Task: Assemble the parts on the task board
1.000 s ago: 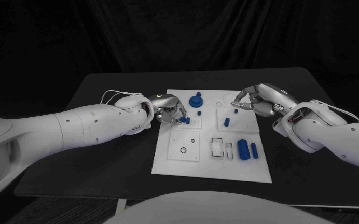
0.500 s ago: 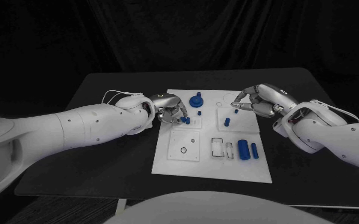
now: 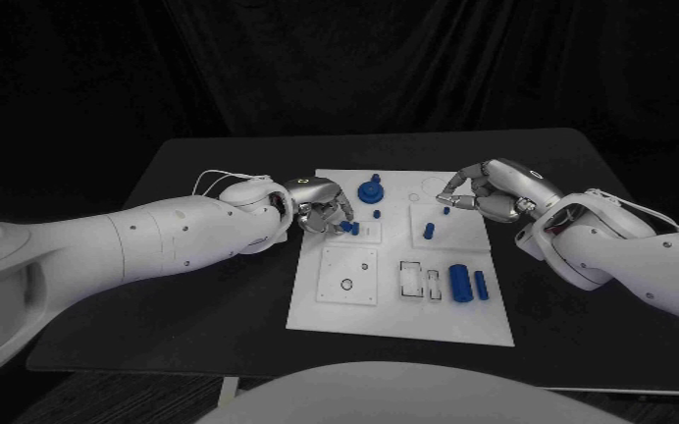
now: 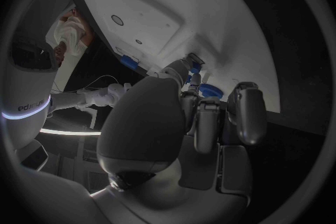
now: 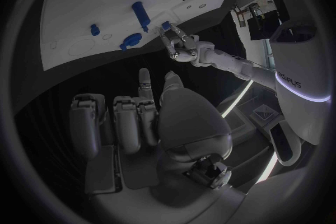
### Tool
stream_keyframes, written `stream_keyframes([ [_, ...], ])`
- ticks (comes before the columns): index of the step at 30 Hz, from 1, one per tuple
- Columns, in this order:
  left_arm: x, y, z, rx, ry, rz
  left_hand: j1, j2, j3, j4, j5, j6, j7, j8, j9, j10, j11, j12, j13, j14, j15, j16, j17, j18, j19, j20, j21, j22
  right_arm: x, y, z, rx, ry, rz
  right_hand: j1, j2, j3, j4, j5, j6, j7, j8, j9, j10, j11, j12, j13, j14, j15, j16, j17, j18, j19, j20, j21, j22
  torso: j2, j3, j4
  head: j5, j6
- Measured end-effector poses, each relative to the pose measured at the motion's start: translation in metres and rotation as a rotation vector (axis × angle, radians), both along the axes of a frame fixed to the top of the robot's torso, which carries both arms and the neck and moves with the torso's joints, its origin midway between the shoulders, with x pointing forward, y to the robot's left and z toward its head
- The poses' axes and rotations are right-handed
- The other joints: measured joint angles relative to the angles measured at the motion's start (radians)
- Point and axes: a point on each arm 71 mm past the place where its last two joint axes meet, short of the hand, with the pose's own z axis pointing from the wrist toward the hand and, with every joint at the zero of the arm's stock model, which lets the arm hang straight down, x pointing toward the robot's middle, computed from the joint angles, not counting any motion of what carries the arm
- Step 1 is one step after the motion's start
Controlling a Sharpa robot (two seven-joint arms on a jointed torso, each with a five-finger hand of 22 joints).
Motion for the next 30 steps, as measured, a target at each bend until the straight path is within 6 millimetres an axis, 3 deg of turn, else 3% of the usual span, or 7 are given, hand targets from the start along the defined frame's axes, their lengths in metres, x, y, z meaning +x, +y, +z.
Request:
stream_keyframes([
  [10, 0.0006, -0.0008, -0.0004, 0.006, 0.007, 0.004, 0.000, 0.000, 0.000, 0.000, -0.004, -0.005, -0.002, 0.000, -0.003, 0.000, 0.000, -0.001, 0.002, 0.000, 0.000, 0.000, 0.000, 0.000, 0.000, 0.000, 0.000, 0.000, -0.0001, 0.0000, -0.0003, -0.001, 0.002, 0.001, 0.002, 0.002, 0.000, 0.000, 0.000, 0.000, 0.000, 0.000, 0.000, 0.000, 0.000, 0.000, 0.000, 0.001, 0.001, 0.000, 0.000, 0.000, 0.000, 0.000, 0.000, 0.000, 0.000, 0.0003, -0.0002, -0.001, 0.000],
  [17, 0.0007, -0.0030, -0.0004, 0.004, 0.006, 0.001, 0.004, 0.004, 0.006, 0.006, 0.031, 0.038, -0.004, 0.018, -0.006, 0.000, 0.000, -0.001, 0.002, 0.000, 0.000, 0.000, 0.000, 0.000, 0.000, 0.000, 0.000, 0.000, -0.0001, 0.0003, -0.0005, -0.001, 0.003, 0.001, 0.002, 0.002, 0.000, 0.000, 0.000, 0.000, 0.000, 0.000, 0.000, 0.000, 0.000, -0.003, 0.000, 0.001, 0.001, 0.000, 0.000, 0.000, 0.000, 0.000, 0.000, 0.000, 0.001, 0.0005, 0.0000, -0.001, 0.000],
  [30, 0.0019, -0.0027, -0.0008, 0.011, 0.011, 0.011, 0.007, 0.007, 0.010, 0.004, 0.035, 0.040, -0.004, 0.019, -0.015, -0.002, 0.009, 0.000, 0.002, 0.000, 0.007, 0.000, 0.000, 0.000, 0.004, 0.004, 0.000, 0.000, -0.0002, 0.0006, -0.0008, -0.001, 0.005, 0.003, 0.004, 0.004, 0.000, 0.000, 0.000, 0.003, -0.003, 0.000, 0.000, -0.001, 0.001, -0.003, 0.000, 0.001, 0.002, 0.000, 0.000, 0.000, 0.000, 0.000, 0.000, 0.000, 0.001, 0.0008, 0.0004, 0.000, 0.000],
])
